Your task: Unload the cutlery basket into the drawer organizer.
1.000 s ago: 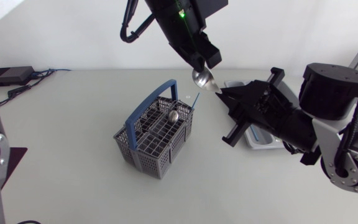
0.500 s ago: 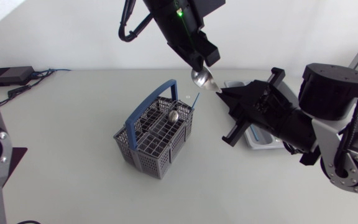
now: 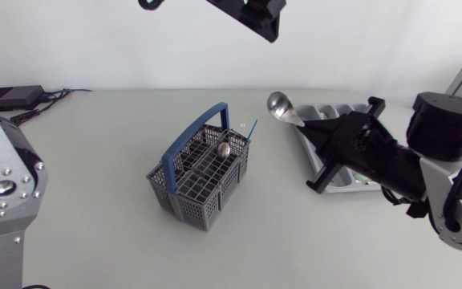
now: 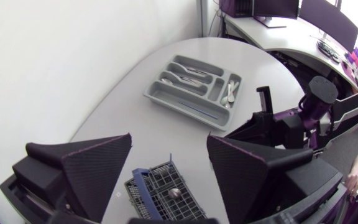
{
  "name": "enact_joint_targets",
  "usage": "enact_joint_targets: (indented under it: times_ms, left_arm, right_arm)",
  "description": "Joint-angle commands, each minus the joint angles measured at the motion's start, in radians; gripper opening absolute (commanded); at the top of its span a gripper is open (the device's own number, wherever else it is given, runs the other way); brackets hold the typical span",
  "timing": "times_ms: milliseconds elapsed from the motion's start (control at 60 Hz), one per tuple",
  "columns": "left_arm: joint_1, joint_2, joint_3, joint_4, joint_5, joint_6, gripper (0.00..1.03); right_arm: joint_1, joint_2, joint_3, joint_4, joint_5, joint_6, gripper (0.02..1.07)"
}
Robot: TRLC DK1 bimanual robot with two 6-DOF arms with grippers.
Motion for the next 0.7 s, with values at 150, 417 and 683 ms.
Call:
enact_joint_targets:
  times_ms: [150,417,683]
  left_arm:
    - [0.061,0.136,0.214,-0.118,-0.063,0.114,0.99]
    - [0.043,0.175,0.226,-0.145,-0.086,0.348,0.99]
    - [0.031,0.145,0.097,-0.149,-0.100,0.244,0.96]
  right_arm:
    - [-0.269,0.110,0.093,-0.014,-0.116,0.098,0.08]
    - [-0.418,0.420,0.356,-0.037,-0.143,0.262,0.07]
    - [-0.433,0.615,0.534,-0.087,-0.142,0.343,0.08]
